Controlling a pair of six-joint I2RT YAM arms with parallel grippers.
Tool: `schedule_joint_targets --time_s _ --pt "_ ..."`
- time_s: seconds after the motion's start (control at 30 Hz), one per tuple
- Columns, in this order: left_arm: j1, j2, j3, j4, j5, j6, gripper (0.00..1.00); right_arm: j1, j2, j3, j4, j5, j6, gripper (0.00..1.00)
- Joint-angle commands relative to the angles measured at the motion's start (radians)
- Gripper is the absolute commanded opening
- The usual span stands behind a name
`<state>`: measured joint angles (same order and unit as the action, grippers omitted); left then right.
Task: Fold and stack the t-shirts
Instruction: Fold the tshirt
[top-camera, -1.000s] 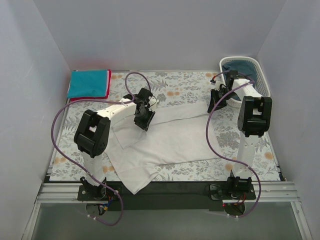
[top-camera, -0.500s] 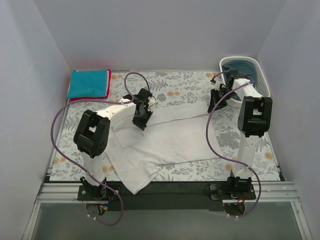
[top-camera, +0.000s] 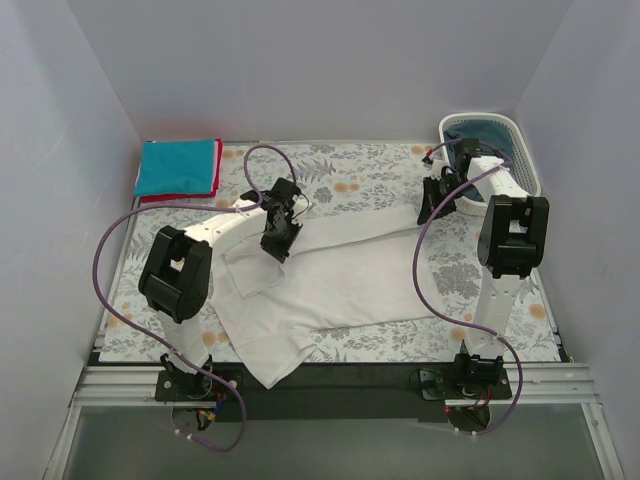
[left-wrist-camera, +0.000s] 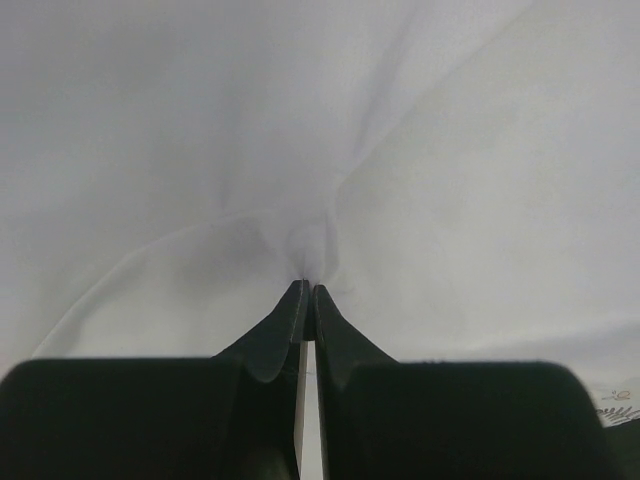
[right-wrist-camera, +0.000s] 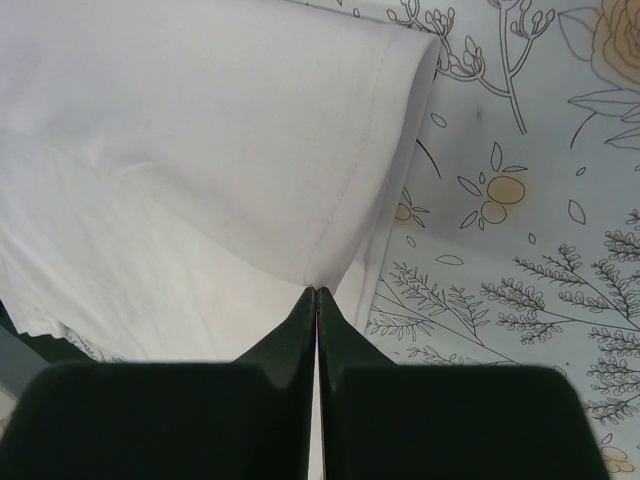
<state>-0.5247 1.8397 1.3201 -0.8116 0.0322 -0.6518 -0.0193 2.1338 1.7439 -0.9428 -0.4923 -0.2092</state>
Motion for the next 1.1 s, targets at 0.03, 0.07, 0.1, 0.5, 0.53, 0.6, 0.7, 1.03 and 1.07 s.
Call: schedule_joint_targets --time_s 0.03,0.07,0.1,0.5,0.53,0.6,0.7,1.03,1.07 --pt "0.002 -0.059 0.008 -0.023 0.0 0.014 0.0 -0.002 -0.054 -0.037 -0.025 0.011 -0.022 0.01" --pt "0.002 -0.057 0.004 -0.023 0.001 0.014 0.0 -0.002 -0.052 -0.043 -0.025 0.015 -0.024 0.01" --pt "0.002 -0.057 -0.005 -0.021 0.003 0.014 0.0 -0.002 -0.049 -0.056 -0.025 0.017 -0.027 0.01" --pt "0.002 -0.039 -0.035 -0.015 0.018 0.018 0.0 -0.001 -0.023 -0.093 -0.011 0.024 -0.045 0.01" --pt "0.002 -0.039 -0.038 -0.017 0.02 0.018 0.01 -0.002 -0.023 -0.086 -0.016 0.029 -0.044 0.01" --pt "0.005 -0.039 -0.022 -0.047 0.049 0.021 0.25 -0.002 -0.026 -0.077 -0.019 0.044 -0.047 0.17" --pt "0.032 -0.082 0.017 -0.061 0.099 0.03 0.43 -0.002 -0.069 -0.055 -0.019 0.032 -0.068 0.48" --pt "0.38 -0.14 0.015 -0.037 0.235 0.053 0.47 0.073 -0.089 0.074 -0.013 -0.048 -0.093 0.39" --pt "0.396 -0.135 0.007 -0.026 0.238 0.052 0.46 0.081 -0.069 0.081 -0.01 -0.057 -0.093 0.38"
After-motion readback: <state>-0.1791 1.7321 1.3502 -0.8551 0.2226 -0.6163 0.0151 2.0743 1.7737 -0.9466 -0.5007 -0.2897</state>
